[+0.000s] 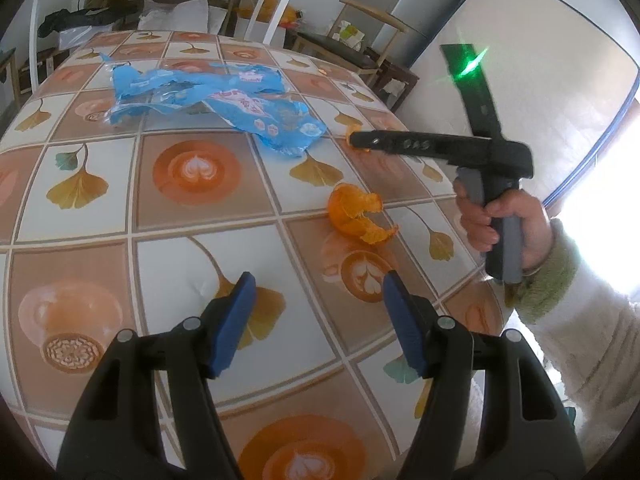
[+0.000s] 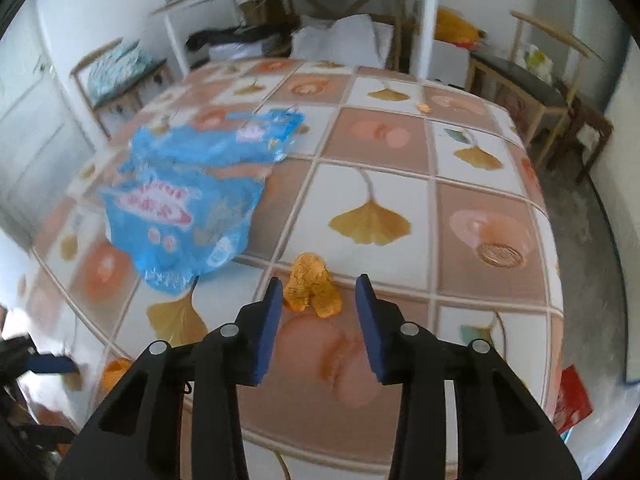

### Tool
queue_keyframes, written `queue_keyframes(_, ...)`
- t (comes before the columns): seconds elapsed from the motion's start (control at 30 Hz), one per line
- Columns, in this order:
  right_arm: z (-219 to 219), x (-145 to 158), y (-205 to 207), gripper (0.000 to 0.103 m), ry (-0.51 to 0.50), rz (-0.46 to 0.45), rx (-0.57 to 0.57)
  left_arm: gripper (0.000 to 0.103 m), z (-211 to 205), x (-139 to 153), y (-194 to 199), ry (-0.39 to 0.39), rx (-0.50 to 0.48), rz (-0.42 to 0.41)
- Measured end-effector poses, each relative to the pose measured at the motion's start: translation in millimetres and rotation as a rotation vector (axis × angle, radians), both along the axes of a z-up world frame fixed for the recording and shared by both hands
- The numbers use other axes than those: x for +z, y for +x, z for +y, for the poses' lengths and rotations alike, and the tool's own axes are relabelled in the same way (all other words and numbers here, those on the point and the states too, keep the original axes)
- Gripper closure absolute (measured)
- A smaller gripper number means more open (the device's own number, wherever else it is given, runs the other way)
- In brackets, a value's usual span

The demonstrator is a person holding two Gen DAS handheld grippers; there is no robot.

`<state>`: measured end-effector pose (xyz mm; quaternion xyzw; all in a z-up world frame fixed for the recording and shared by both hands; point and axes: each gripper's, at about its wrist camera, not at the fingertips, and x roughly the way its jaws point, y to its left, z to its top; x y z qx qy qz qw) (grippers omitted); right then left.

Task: Collect trash

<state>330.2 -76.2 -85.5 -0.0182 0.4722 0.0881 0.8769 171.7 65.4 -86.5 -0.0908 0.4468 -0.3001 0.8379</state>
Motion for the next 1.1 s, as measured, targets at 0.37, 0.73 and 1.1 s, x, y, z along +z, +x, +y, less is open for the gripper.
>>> queue_keyframes(0.37,8.1,17.5,-15.1,0.094,0.052,-0.014,0.030,0.041,4.2,-0.7,2.2,-0.026,0.010,0.012)
queue_keyframes(0.73,25.3,38.1,-70.6,0.088,0.441,0.079,0.197,0.041,8.8,-0.5,3.6,-0.036,0.024,0.019)
queue_keyframes(1.1,8.4,24.7,-62.0,0.062,0.558,0.111,0.121,0.041,10.1,-1.5,4.5,-0.035,0.033,0.019)
